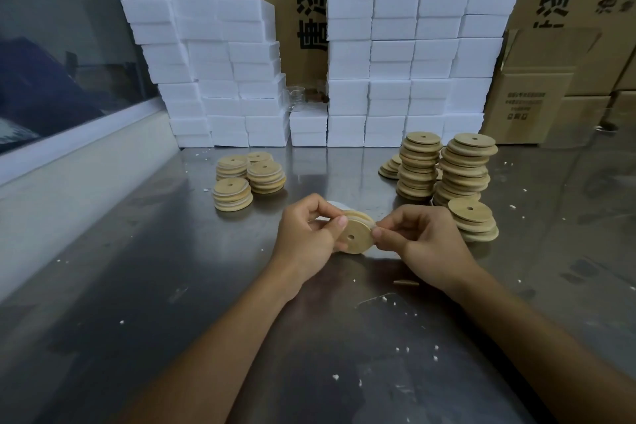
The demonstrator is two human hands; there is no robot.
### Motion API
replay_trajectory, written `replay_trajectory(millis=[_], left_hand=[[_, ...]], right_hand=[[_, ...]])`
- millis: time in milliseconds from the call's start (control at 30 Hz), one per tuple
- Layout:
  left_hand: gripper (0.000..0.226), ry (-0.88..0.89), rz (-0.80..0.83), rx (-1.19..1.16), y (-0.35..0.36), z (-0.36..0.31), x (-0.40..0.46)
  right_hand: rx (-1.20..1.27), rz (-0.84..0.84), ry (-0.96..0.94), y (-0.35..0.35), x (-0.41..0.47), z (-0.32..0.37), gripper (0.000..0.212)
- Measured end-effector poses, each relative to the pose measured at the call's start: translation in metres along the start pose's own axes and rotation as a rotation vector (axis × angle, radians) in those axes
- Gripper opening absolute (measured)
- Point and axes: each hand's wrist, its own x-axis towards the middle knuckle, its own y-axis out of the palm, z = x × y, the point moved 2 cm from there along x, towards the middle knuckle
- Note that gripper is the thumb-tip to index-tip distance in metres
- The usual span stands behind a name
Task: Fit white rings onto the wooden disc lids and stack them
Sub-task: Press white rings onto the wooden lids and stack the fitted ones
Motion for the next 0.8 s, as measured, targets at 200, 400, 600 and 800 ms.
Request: replay_trajectory(millis=[200,400,600,800], left_hand=[[0.018,-0.053,-0.004,-0.062,-0.003,0.003,0.0],[0.015,0.254,0.039,0.264,0.003,0.0,-0.001],[0.009,0.303,0.056,0.325,0.006,0.0,-0.003],[0.022,0.201,0.014,0.233,0.004,0.002,0.0]], right_hand=[[-0.066,0.01,-0.025,0.005,-0.003,-0.001,0.008],[-0.255,0.006,-0.137,0.008,-0.005,0.003,0.011],[-0.276,0.011,-0.161,0.009,-0.005,0.006,0.008],[-0.267,-0.007,-0.111,0.01,-0.004,0.003,0.007]])
